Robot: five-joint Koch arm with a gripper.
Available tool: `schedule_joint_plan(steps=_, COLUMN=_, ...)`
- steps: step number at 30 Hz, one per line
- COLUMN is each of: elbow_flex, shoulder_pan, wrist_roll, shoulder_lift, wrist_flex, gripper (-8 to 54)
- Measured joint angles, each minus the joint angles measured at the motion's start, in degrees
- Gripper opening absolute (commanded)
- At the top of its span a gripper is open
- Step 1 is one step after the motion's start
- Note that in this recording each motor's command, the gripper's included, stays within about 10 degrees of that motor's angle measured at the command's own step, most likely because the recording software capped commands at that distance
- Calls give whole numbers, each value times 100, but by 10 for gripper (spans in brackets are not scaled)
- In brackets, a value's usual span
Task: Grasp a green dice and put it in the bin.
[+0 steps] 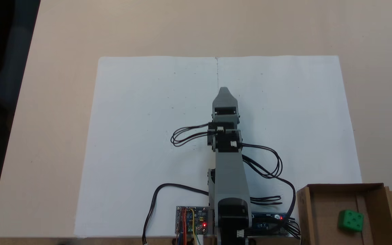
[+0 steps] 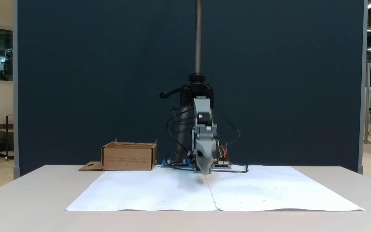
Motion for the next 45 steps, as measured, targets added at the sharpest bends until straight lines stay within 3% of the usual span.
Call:
schedule_joint_plan(steps=12, elbow_flex=1573, shoulder_pan=9, wrist_roll=0, shoulder_lift=35, wrist_flex=-2479, gripper=433)
schedule_joint_plan(steps=45, elbow_flex=1635, shoulder_pan=62, wrist_roll=0, shoulder_lift=35, wrist_flex=-5897, gripper=433)
